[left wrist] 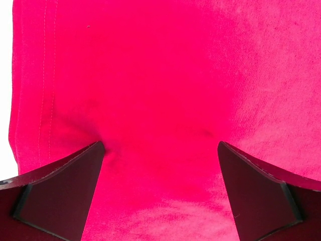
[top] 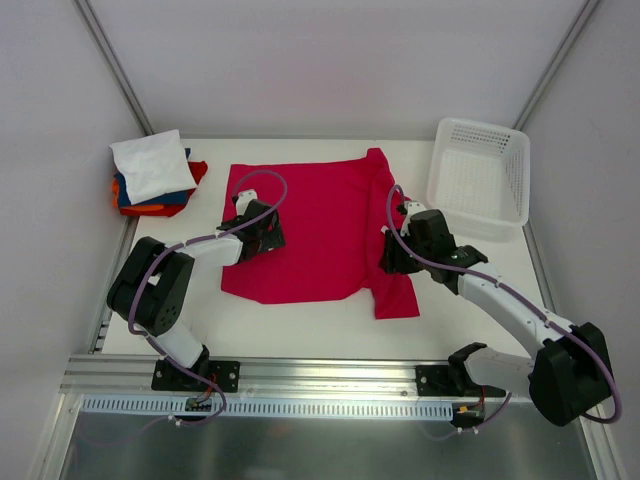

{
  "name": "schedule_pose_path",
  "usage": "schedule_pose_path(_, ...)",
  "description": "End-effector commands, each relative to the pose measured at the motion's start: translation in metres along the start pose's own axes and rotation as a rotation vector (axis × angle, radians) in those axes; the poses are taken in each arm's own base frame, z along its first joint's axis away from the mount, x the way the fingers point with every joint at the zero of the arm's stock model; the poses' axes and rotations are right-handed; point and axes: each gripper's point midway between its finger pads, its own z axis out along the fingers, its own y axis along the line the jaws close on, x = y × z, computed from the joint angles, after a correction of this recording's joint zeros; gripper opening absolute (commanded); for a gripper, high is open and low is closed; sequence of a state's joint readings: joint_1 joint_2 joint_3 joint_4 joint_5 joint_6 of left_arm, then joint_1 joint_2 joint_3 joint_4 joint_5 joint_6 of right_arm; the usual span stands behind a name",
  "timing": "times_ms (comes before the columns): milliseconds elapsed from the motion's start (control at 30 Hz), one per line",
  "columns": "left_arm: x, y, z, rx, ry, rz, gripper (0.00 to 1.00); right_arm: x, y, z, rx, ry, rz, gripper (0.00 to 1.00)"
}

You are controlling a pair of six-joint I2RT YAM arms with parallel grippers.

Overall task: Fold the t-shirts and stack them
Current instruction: Flatten the tshirt out

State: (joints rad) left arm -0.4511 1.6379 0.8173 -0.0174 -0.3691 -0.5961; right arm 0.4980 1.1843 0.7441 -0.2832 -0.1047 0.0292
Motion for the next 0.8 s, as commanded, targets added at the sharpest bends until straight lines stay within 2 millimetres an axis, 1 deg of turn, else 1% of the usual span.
schedule_pose_path(0, 0.057, 0.024, -0.004, -0.063, 0.202, 0.024, 0.99, -0.011, -0.009, -0.014, 0.062, -0.081, 0.01, 0.48)
schedule_pose_path(133, 0.063, 0.025, -0.003, -0.066, 0.218, 0.025, 0.99, -0.003, -0.011, -0.011, 0.068, -0.059, 0.011, 0.46)
schedule_pose_path(233, 0.061, 0.025, -0.005, -0.062, 0.212, 0.024, 0.99, 0.002, -0.015, -0.009, 0.081, -0.058, 0.021, 0.43)
schedule_pose_path(267, 0.061, 0.025, -0.005, -0.062, 0.211, 0.023, 0.99, 0.001, -0.023, -0.009, 0.12, -0.07, 0.018, 0.43)
schedule_pose_path(300, 0.061, 0.025, -0.006, -0.063, 0.209, 0.024, 0.99, 0.001, -0.026, -0.009, 0.138, -0.072, 0.014, 0.45)
schedule_pose_path(333, 0.059, 0.025, -0.006, -0.062, 0.204, 0.024, 0.99, 0.0, -0.03, -0.007, 0.158, -0.072, 0.009, 0.46)
schedule_pose_path(400, 0.058, 0.025, -0.005, -0.063, 0.203, 0.024, 0.99, -0.009, -0.033, -0.005, 0.169, -0.071, -0.013, 0.46)
schedule_pose_path(433, 0.058, 0.024, -0.005, -0.06, 0.202, 0.024, 0.99, -0.025, -0.03, -0.006, 0.162, -0.094, -0.007, 0.46)
schedule_pose_path(467, 0.057, 0.025, -0.006, -0.062, 0.2, 0.028, 0.99, -0.025, -0.03, 0.005, 0.156, -0.062, -0.016, 0.44)
schedule_pose_path(500, 0.056, 0.025, -0.005, -0.063, 0.198, 0.027, 0.99, -0.031, -0.029, 0.01, 0.148, -0.054, -0.033, 0.4)
schedule_pose_path(533, 0.056, 0.024, -0.006, -0.06, 0.196, 0.028, 0.99, -0.049, -0.026, 0.013, 0.137, -0.078, -0.038, 0.36)
schedule_pose_path(567, 0.056, 0.024, -0.006, -0.061, 0.197, 0.03, 0.99, -0.046, -0.03, 0.028, 0.143, -0.029, -0.037, 0.3)
schedule_pose_path(600, 0.055, 0.024, -0.006, -0.061, 0.195, 0.029, 0.99, -0.051, -0.032, 0.035, 0.149, -0.021, -0.035, 0.17)
schedule_pose_path(633, 0.055, 0.024, -0.006, -0.06, 0.195, 0.029, 0.99, -0.057, -0.035, 0.042, 0.144, -0.017, -0.03, 0.11)
schedule_pose_path(667, 0.055, 0.024, -0.006, -0.061, 0.194, 0.029, 0.99, -0.066, -0.031, 0.056, 0.12, 0.003, -0.025, 0.04)
schedule_pose_path(700, 0.056, 0.024, -0.006, -0.061, 0.197, 0.033, 0.99, -0.071, -0.034, 0.062, 0.118, 0.007, -0.017, 0.0)
schedule_pose_path(733, 0.055, 0.024, -0.006, -0.06, 0.195, 0.031, 0.99, -0.08, -0.04, 0.068, 0.119, 0.007, -0.007, 0.01)
schedule_pose_path(767, 0.055, 0.024, -0.006, -0.06, 0.194, 0.033, 0.99, -0.093, -0.041, 0.081, 0.109, 0.012, 0.001, 0.0)
